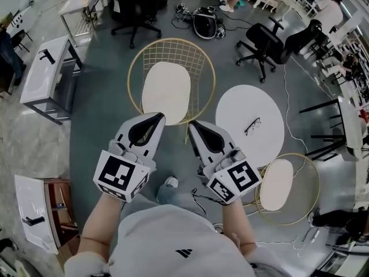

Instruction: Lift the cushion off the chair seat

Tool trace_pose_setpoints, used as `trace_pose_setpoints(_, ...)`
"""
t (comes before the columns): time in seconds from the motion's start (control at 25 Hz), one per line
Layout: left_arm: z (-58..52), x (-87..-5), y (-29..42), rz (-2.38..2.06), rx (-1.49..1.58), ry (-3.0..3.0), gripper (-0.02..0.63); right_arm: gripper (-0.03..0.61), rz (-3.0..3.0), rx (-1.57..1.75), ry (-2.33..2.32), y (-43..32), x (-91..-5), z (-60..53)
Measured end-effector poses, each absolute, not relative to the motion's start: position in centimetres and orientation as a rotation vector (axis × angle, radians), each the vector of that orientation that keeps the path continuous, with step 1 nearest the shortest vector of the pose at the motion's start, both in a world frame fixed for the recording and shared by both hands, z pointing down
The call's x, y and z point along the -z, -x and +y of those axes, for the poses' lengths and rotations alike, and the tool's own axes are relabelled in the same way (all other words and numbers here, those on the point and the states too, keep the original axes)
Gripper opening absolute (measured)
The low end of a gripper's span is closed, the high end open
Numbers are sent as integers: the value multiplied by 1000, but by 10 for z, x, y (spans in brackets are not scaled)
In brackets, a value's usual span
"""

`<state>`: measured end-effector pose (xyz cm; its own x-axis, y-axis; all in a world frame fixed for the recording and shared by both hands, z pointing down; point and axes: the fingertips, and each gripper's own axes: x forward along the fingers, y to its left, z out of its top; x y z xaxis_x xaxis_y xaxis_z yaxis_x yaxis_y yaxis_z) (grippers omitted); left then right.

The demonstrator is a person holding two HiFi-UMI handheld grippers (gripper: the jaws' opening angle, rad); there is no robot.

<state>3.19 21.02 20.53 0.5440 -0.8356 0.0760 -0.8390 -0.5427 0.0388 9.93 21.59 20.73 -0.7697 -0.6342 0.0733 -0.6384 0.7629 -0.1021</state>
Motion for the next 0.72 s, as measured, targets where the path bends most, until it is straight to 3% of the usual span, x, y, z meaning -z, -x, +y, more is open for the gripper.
trace_pose_setpoints(0.72,195,-222,-41,-1571,-134,-2610,12,11,-2961,-252,-956,-111,-225,192)
